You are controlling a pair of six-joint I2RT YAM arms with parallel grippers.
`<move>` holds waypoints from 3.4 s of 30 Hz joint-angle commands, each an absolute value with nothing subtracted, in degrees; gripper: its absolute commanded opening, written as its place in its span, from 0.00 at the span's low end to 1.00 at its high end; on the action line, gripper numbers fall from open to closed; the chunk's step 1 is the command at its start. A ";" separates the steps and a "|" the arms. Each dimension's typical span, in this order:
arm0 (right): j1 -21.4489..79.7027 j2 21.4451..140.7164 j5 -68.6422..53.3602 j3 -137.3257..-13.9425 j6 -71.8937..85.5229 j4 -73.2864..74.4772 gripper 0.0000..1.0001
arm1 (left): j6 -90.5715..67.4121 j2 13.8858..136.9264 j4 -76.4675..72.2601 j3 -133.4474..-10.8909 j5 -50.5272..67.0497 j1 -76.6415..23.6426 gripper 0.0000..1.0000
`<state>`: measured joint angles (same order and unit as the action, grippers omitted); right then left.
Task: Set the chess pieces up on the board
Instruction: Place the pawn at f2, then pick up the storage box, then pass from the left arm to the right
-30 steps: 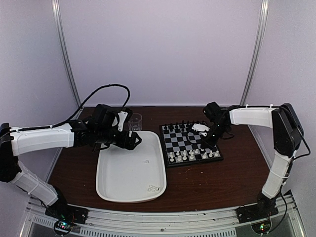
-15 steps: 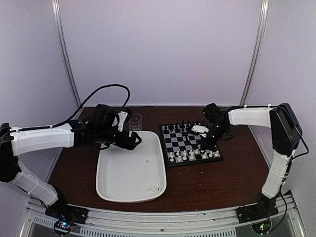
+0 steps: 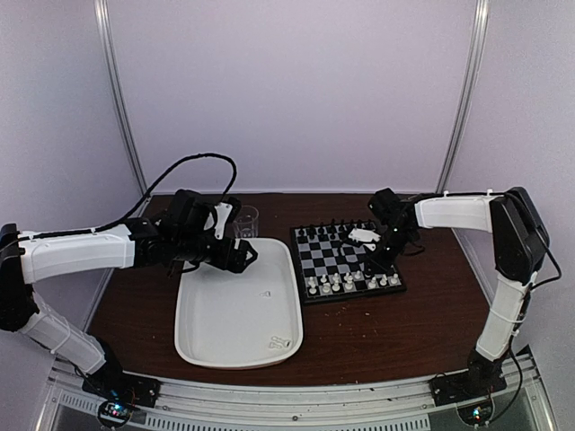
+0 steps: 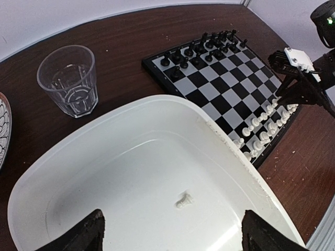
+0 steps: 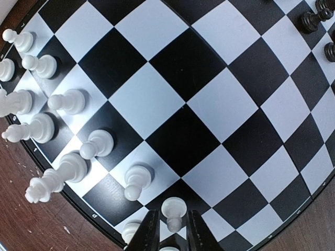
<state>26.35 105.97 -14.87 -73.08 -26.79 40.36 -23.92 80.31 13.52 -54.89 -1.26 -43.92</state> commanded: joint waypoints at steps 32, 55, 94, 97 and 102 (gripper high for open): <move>25.75 88.62 -33.13 -75.05 -26.89 47.65 0.34 | 5.95 107.01 34.54 -76.84 15.95 -47.00 0.45; 25.67 88.24 -33.57 -72.74 -27.74 46.76 0.34 | 14.85 118.36 39.44 -84.55 14.37 -44.64 0.29; 26.51 94.90 -49.82 -93.81 -10.42 43.79 0.37 | -24.20 89.66 10.87 -79.24 15.66 -43.49 0.08; 28.25 98.96 -56.67 -96.28 -1.58 38.27 0.37 | -30.32 88.89 3.51 -77.76 17.47 -43.50 0.08; 31.54 104.05 -66.55 -95.32 19.23 19.26 0.38 | -39.98 87.34 -11.55 -72.61 19.67 -43.46 0.08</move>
